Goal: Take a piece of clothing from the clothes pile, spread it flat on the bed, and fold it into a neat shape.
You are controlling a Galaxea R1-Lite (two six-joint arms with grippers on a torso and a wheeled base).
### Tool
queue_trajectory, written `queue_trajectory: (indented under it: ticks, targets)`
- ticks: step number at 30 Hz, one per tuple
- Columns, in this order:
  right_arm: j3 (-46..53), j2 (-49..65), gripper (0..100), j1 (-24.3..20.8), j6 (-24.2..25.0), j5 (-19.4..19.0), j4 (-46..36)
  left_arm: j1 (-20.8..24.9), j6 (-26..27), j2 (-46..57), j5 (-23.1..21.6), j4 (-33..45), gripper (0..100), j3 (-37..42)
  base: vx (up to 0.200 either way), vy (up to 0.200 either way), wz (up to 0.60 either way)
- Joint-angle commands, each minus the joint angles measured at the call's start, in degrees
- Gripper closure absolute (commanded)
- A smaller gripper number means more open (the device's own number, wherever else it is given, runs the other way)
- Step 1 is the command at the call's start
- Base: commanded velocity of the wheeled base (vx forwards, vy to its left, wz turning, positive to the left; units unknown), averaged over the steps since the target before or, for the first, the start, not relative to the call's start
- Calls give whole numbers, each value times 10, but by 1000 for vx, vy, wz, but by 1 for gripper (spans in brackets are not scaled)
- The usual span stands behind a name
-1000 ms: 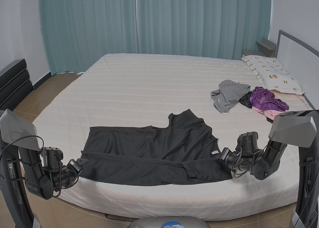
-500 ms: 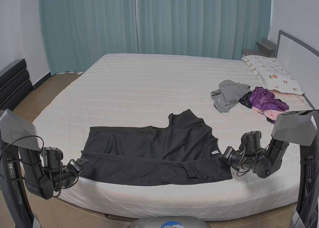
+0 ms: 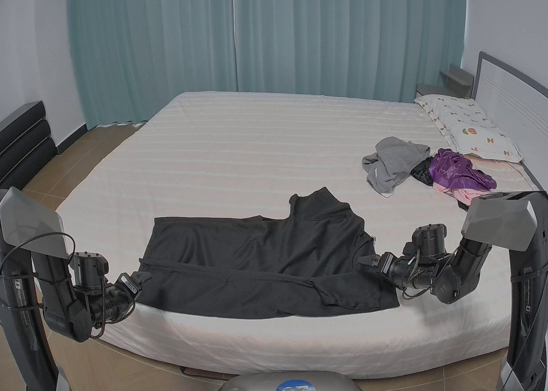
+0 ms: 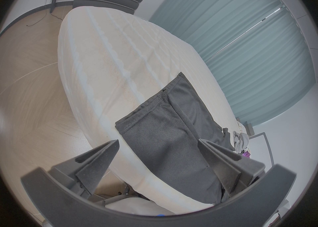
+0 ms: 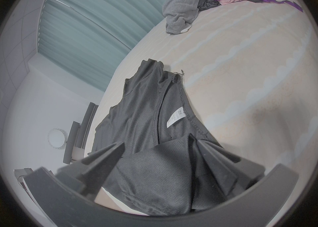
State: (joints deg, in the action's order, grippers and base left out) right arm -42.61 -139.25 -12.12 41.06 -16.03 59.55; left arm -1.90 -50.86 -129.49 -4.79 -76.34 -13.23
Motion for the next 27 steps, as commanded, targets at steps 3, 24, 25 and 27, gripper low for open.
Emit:
queue_trajectory:
  ticks: [3, 24, 25, 27]
  targets:
    - [4, -1, 100, 4, -12, 0, 1, 0, 0, -1, 0, 0, 0, 0, 0, 0, 0]
    - [11, 3, 100, 31, -52, 3, 12, 0, 1, -5, 1, -1, 0, 0, 0, 0, 0]
    - [11, 2, 100, 32, -51, 3, 13, 0, 1, -5, 1, -1, 0, 0, 0, 0, 0]
    - [9, 2, 100, 36, -51, 4, 12, 0, 1, -6, 2, -1, 0, 0, 0, 0, 0]
